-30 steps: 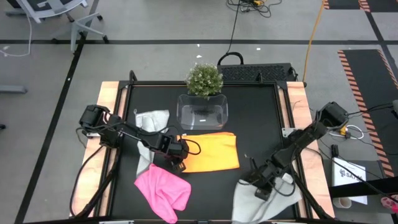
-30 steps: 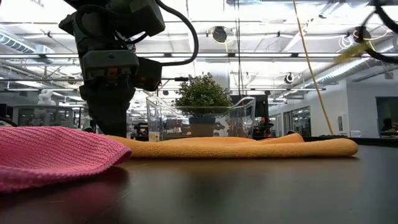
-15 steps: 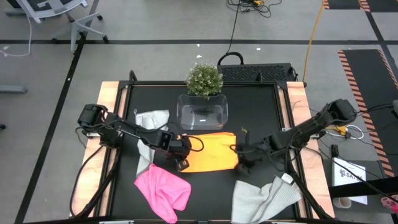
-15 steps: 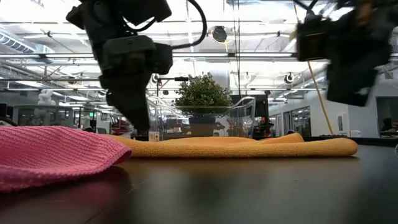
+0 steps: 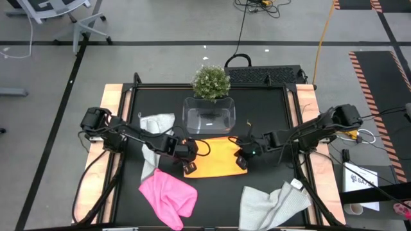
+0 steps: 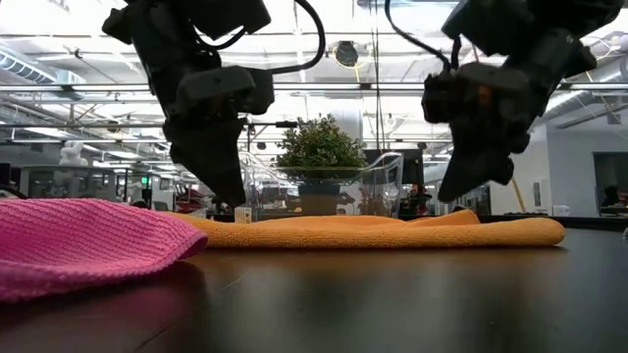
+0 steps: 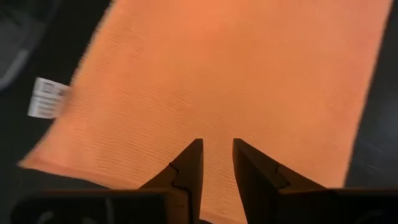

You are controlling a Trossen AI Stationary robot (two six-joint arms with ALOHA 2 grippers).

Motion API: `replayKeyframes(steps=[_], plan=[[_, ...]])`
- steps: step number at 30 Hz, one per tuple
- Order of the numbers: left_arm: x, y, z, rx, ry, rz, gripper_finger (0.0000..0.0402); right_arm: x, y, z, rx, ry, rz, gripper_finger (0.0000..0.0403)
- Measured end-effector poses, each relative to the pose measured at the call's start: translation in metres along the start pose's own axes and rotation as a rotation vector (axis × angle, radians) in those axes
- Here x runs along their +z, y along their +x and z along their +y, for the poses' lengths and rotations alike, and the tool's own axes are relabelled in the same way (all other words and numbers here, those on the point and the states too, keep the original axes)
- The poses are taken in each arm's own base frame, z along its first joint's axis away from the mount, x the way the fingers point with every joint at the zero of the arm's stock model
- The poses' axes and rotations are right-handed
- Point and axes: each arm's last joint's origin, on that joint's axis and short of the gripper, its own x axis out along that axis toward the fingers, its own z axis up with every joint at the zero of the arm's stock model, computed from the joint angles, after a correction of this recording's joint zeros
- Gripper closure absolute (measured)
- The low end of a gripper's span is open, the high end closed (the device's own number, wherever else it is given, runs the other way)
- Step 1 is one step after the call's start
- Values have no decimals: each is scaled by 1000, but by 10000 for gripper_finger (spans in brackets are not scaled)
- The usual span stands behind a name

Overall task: Fold microfiber towels
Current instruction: Fold the orange microfiber towel on the table

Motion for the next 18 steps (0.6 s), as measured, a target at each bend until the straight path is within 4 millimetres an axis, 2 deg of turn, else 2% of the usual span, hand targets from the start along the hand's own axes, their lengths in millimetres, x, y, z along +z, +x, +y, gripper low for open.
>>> replayKeyframes(steps=[11,18], plan=[[-3,3,3,53,-6,7,314,-6,21,-4,-43,-20,35,403],[-2,3,2,45,-30,7,314,-13,20,9,55,11,73,403]])
